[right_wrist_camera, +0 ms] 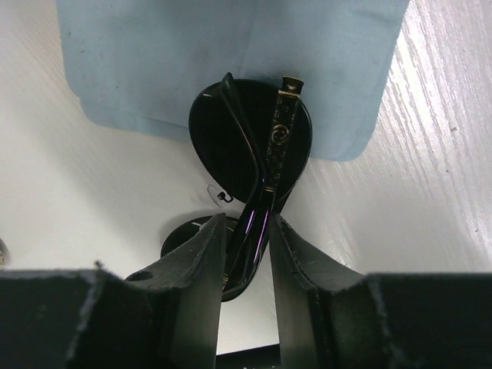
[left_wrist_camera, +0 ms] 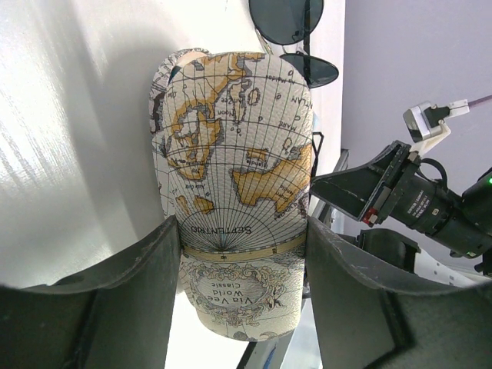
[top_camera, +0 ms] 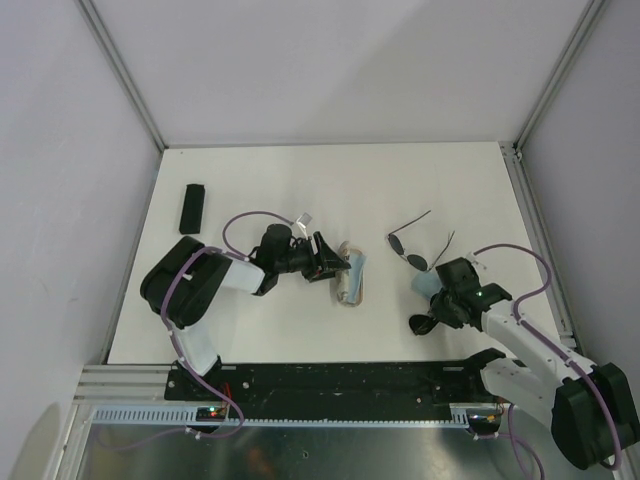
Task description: Organize the sunglasses
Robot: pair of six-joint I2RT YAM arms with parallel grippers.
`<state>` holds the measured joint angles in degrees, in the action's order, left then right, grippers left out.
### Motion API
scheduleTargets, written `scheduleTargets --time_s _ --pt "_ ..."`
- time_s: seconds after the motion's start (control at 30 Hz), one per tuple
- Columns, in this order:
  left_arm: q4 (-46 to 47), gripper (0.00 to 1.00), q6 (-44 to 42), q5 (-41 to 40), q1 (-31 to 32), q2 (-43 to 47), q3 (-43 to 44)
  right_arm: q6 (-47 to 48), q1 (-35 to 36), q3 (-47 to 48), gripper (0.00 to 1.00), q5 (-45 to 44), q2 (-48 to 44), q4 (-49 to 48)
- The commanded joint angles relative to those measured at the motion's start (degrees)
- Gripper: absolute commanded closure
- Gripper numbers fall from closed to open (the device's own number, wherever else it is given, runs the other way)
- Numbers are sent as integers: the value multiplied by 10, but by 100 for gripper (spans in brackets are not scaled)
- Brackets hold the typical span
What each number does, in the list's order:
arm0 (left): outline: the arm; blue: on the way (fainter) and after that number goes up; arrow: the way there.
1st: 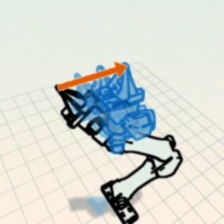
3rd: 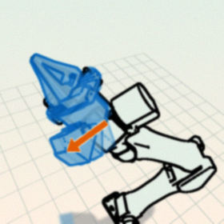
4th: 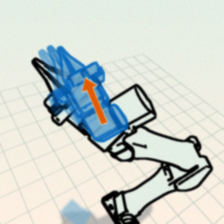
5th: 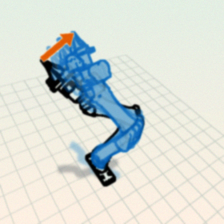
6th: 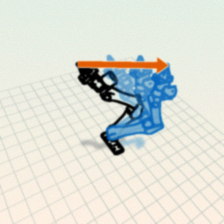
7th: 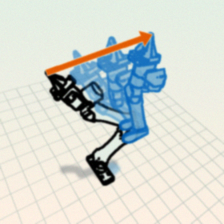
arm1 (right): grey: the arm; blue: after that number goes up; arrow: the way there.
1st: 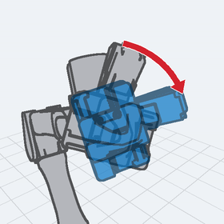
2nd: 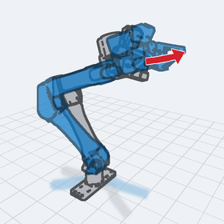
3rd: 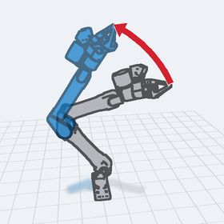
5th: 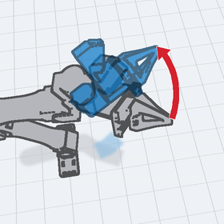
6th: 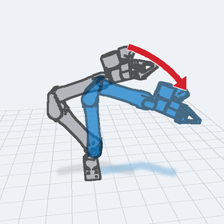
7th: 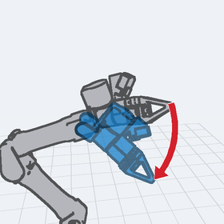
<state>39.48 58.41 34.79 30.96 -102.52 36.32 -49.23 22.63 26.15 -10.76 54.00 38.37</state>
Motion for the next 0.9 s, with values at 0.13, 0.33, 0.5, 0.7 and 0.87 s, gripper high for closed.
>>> scheduleTargets --time_s 0.13,0.33,0.5,0.7,0.87 --pt "6 58 -22 25 1 19 2 32 3 -3 78 19 -7 -38" --pt "-3 59 -30 37 2 23 4 96 17 -1 83 89 -24 -86" --pt "-13 59 -40 42 -3 31 -1 127 69 7 83 144 -17 -146" --pt "-23 60 -51 54 -21 51 -14 135 102 10 86 205 18 -222" --pt "-45 60 -66 59 -33 72 -22 126 102 8 86 250 46 -285"
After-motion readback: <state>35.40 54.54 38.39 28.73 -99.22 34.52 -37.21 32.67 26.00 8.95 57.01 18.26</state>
